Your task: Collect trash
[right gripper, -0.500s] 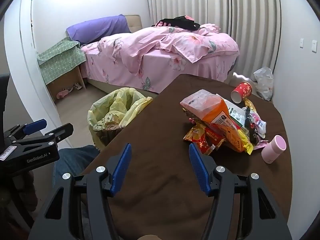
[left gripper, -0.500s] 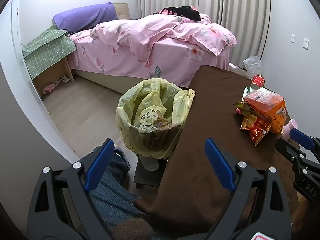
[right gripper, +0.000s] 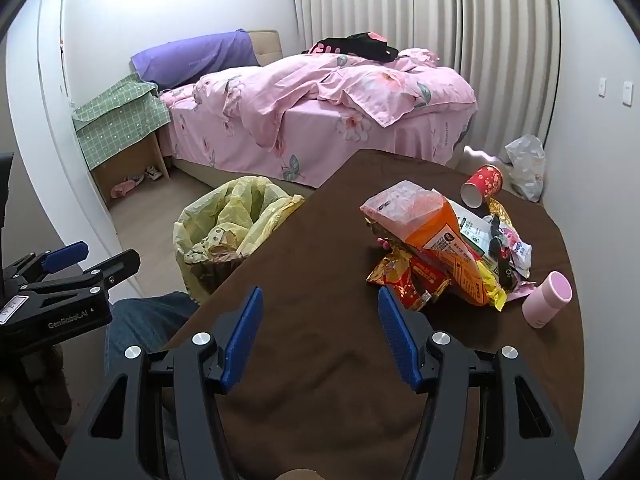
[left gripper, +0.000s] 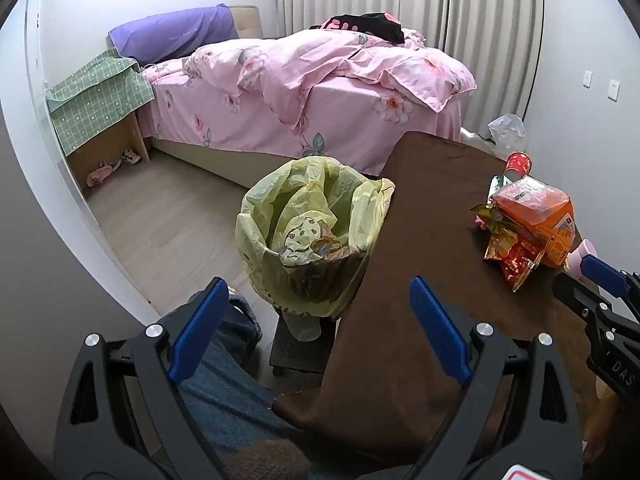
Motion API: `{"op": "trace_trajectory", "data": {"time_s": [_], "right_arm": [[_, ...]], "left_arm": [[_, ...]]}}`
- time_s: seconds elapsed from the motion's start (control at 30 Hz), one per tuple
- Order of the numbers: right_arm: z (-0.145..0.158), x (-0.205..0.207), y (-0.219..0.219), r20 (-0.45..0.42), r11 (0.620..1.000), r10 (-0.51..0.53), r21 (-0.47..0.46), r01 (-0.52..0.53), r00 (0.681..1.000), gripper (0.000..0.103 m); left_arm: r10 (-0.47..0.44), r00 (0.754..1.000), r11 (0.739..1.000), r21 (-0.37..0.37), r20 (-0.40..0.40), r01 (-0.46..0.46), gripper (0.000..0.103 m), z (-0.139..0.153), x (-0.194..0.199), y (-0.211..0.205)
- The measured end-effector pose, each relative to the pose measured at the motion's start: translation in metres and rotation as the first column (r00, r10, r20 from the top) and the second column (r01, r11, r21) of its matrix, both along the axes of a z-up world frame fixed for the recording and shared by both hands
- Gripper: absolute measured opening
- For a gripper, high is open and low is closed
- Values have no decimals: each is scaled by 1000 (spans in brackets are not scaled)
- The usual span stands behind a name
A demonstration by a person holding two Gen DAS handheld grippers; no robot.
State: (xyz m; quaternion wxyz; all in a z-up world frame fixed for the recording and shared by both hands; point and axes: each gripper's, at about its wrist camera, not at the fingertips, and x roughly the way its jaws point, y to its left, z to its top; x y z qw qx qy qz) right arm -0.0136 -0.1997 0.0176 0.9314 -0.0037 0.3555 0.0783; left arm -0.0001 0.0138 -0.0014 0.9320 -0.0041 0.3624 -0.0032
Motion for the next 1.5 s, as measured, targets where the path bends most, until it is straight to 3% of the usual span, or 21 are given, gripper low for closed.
{"op": "trace_trajectory", "data": {"time_s": [0.73,1.5], "right_arm": [[9,2,-4,48,999,-32,12,32,998,57],[5,3,-1,40,1000,-28,9,28,999,57]], "left_arm": [[-23,999,1000,20,48,22,87,15,-8,-10],[-19,999,1000,10,32,19,87,10,-6,-5]]}}
